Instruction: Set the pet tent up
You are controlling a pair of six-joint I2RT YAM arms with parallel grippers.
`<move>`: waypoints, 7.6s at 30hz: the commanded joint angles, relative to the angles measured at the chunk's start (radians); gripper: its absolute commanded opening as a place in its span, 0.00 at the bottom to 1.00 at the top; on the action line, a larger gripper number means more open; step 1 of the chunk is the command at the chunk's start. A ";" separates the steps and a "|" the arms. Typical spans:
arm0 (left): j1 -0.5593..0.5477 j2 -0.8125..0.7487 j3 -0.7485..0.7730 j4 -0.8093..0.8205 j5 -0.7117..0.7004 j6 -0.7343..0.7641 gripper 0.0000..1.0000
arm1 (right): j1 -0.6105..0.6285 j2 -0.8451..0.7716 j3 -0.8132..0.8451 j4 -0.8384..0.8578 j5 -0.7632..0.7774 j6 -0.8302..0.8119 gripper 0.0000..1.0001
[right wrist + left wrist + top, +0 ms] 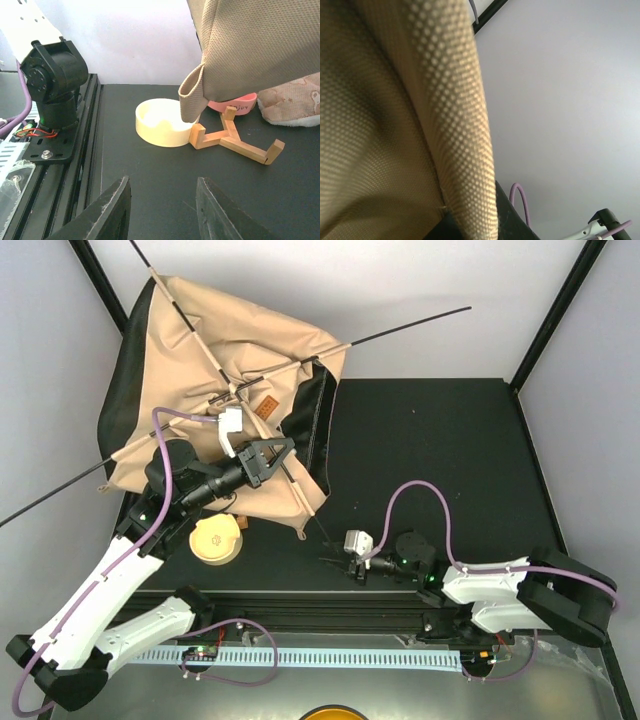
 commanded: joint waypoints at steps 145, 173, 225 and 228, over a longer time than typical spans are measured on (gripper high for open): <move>0.008 -0.042 0.042 0.052 0.036 0.093 0.02 | 0.078 0.158 0.099 0.200 0.057 -0.059 0.01; 0.029 0.066 0.157 -0.073 0.112 0.537 0.02 | 0.079 -0.018 0.108 -0.260 0.030 0.012 0.01; 0.095 0.074 0.094 0.011 0.313 0.548 0.02 | 0.059 -0.035 0.232 -0.465 0.004 0.033 0.01; 0.094 0.080 0.100 -0.005 0.319 0.552 0.01 | 0.060 -0.035 0.232 -0.467 0.006 0.030 0.01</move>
